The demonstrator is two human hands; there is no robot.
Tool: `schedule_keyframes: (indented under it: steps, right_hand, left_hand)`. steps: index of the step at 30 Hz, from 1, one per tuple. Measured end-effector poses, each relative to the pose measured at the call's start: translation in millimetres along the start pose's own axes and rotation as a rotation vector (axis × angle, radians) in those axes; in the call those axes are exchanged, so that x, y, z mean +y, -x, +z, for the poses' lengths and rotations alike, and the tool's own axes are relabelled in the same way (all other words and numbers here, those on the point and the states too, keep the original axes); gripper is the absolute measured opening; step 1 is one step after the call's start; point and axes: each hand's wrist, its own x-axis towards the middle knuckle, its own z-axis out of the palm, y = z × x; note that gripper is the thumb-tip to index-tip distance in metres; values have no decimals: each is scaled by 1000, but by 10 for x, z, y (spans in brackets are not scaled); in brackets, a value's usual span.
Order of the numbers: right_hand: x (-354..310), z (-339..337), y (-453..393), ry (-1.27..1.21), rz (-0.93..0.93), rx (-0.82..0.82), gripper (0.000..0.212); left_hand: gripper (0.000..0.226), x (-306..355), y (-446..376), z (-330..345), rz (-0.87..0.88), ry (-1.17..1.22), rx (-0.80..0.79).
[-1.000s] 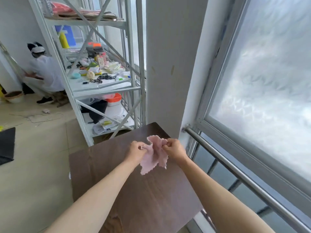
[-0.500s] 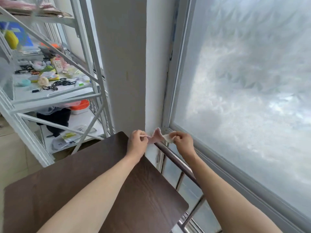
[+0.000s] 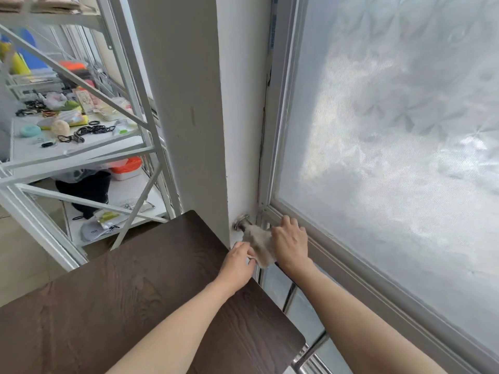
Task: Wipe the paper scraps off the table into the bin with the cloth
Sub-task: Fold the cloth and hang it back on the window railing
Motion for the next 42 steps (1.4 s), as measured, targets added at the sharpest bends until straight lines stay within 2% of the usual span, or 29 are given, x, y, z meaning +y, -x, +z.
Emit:
schedule_keyframes:
  steps: [2,5,9,11,12,13,15,17,19,22,25,27,31,36,42]
  right_hand:
    - [-77,37,14,-17,-44,61,17]
    - [-106,131,26,-30,25,-116,31]
    - [30,231,8,2,113,-301,26]
    - [81,261,-15,-47,146,-259,24]
    - [72,254,-19,-63,132,-174,21]
    - [41,244,-23,-67,97,-74,16]
    - [-29,262,-23,-61,-2,17,5]
    - [-55,342,-20,-99,-59,-24,3]
    - [-18,351,-30,-122,-21,-122,16]
    - [96,324,-55,-136,85,-216,22]
    - [126,319,-23,-199,38,-157,22]
    - [90,351,13,-228,-81,-147,36]
    - [89,417,-8,-205,-133,-238,51]
    - [87,376,-105,-212,-87,-334,41]
    - [-57,278,24,-204,-65,-283,48]
  left_hand:
    - [30,13,-27,29,0,-14,9]
    - [27,8,-33,61,5,-10,9]
    - [24,-70,6,57,27,-23,-3]
    - [22,-128,20,62,30,-25,-13]
    - [23,-150,29,63,30,-28,-20]
    - [22,-172,33,68,32,-23,-21]
    - [17,-194,54,84,42,-14,-10]
    - [13,-182,92,106,55,-3,0]
    - [15,-159,133,134,65,-3,0]
    - [34,-160,199,166,85,-38,-103]
    - [58,-212,239,190,45,-56,-281]
    - [62,-233,262,188,22,-95,-340]
    - [58,-301,285,174,-18,-153,-355]
    - [46,-288,408,4,-23,-151,-301]
    - [42,-342,578,-273,-46,-149,-227]
